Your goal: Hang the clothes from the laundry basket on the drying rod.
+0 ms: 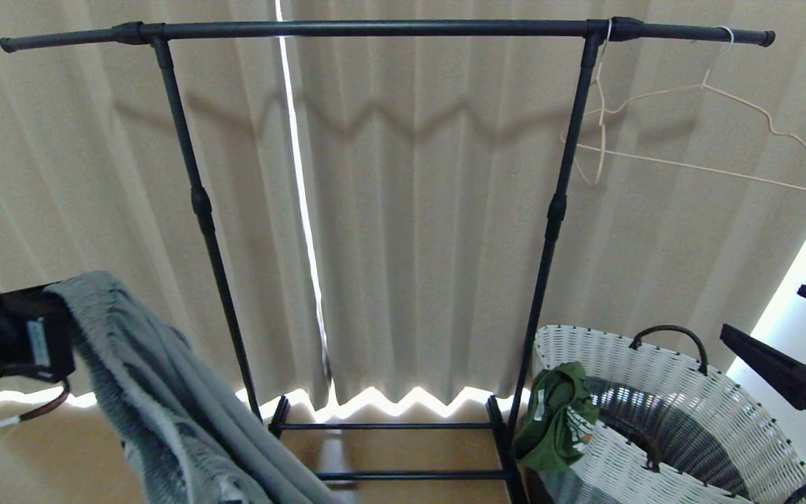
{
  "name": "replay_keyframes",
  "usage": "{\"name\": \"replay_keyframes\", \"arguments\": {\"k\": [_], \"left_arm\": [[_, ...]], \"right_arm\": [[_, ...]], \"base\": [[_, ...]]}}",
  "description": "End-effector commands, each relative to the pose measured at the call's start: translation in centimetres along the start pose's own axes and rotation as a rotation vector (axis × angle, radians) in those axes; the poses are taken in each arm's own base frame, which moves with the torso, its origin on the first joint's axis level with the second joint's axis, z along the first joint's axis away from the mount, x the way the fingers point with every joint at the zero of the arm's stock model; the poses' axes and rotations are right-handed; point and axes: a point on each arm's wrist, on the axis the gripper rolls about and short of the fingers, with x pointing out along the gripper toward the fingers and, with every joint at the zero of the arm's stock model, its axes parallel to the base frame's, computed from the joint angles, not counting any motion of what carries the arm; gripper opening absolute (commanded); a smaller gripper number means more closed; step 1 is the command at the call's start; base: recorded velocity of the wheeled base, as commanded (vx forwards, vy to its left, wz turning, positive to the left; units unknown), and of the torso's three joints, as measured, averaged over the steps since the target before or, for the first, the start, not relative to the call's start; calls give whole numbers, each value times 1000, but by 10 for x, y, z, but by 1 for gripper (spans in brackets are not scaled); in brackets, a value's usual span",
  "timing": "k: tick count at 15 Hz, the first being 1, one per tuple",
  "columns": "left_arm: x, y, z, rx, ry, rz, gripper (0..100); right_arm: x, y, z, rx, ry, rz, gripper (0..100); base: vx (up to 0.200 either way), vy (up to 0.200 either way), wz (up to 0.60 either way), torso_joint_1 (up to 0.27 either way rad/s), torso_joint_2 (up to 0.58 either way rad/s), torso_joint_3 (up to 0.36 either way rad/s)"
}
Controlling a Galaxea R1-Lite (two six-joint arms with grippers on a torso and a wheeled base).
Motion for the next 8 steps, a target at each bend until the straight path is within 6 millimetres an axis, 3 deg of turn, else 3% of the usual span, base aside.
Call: {"name": "replay_keyframes", "arguments": {"k": [1,3,8], "left_arm": [[-56,10,-31,-35,-104,60,0],[-65,7,-45,-72,-115,15,0],[-60,4,-52,-67,-92,-68,0]], "right_arm": [[-18,3,-19,9,24,-56,100],[-27,9,-35,14,55,-54,100],[-49,18,-44,-41,9,-70,100]], "base": [[0,0,0,0,0,0],[0,0,0,0,0,0],[0,0,0,0,0,0]]}}
